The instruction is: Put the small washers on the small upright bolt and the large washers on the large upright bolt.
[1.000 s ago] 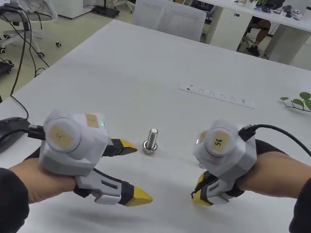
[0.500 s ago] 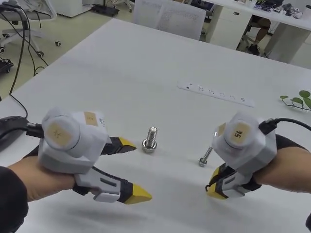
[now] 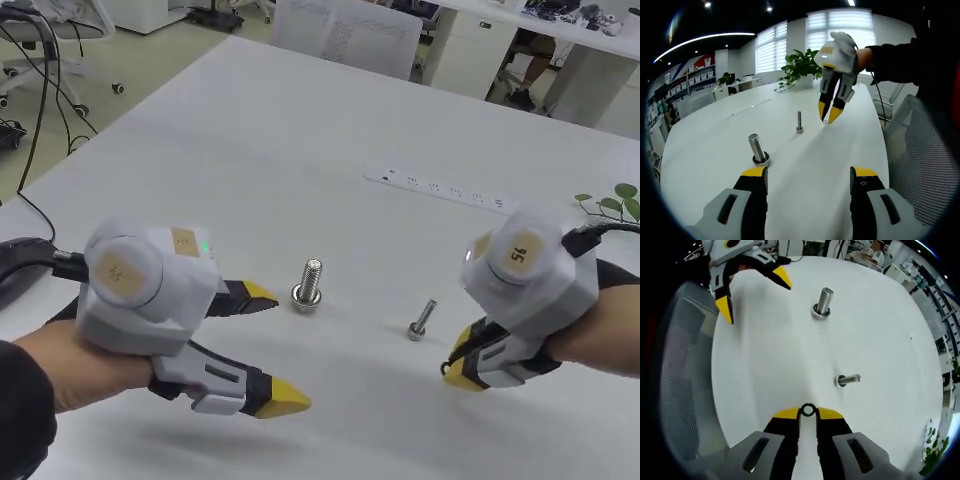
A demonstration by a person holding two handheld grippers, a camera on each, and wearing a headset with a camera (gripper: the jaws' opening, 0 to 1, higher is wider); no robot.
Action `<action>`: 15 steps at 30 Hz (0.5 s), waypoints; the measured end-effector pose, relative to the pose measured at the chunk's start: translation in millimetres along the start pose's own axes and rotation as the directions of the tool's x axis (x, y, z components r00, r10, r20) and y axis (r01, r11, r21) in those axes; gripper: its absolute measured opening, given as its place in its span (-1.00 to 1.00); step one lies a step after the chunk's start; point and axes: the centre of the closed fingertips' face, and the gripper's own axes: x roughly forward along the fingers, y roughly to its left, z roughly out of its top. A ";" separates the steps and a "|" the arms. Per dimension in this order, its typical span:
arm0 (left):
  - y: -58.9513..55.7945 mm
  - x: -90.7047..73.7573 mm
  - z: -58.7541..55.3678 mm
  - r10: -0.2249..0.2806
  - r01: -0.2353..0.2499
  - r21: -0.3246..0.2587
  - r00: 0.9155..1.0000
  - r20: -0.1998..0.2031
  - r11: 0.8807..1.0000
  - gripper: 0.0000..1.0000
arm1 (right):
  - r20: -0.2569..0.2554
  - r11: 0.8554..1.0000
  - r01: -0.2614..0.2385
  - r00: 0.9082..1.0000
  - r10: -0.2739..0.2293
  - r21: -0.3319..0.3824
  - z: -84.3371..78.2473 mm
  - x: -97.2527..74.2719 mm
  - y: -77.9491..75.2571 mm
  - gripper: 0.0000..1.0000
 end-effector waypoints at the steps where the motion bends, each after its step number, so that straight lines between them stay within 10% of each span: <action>1: 0.0 -0.1 0.1 0.001 -0.001 -0.001 1.000 0.000 1.000 0.32 | 0.001 1.000 0.004 1.000 -0.004 -0.001 0.4 -1.5 -2.0 -0.74; 15: -0.9 -0.7 0.6 0.000 0.000 -0.001 1.000 0.001 1.000 0.32 | 0.015 0.999 0.051 0.999 -0.050 -0.020 14.2 -19.5 -18.8 -0.74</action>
